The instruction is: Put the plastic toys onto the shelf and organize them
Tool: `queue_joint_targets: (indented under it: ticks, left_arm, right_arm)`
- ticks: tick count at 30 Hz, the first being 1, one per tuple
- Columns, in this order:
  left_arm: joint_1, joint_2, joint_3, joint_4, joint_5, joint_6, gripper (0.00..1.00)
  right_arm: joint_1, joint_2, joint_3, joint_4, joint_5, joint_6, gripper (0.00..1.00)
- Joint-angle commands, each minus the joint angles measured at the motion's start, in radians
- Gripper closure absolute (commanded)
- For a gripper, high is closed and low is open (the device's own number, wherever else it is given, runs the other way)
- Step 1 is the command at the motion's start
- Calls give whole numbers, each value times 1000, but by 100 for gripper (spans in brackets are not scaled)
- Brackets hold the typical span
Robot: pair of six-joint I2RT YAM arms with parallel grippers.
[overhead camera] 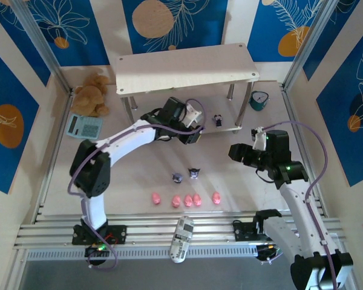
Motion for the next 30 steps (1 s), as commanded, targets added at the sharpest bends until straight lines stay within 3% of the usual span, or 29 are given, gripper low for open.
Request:
queue_joint_targets:
  ticks: [1,5,12,21,25,30]
  left_arm:
    - [12,-132,-65,10,363,22,69]
    - [14,-271,-207,180,559,-67,68]
    - [12,-418,-430,623,697,-366,67]
    - [-9,-424,-536,1031,744,-629,66]
    - [-22,-395,-538,1137,762,-699,66]
    - [-32,-336,-543,1321,782,-828,66]
  right_arm:
    - [-5,-18,-30,64,-232,-17,41]
    - [-1,-39,-61,150,-368,0,44]
    - [32,-119,-155,449,-561,118,40]
    - [238,-144,-138,519,-369,35,35]
    - [252,-129,-144,577,-320,49,33]
    - [251,-105,-142,667,-353,71,33]
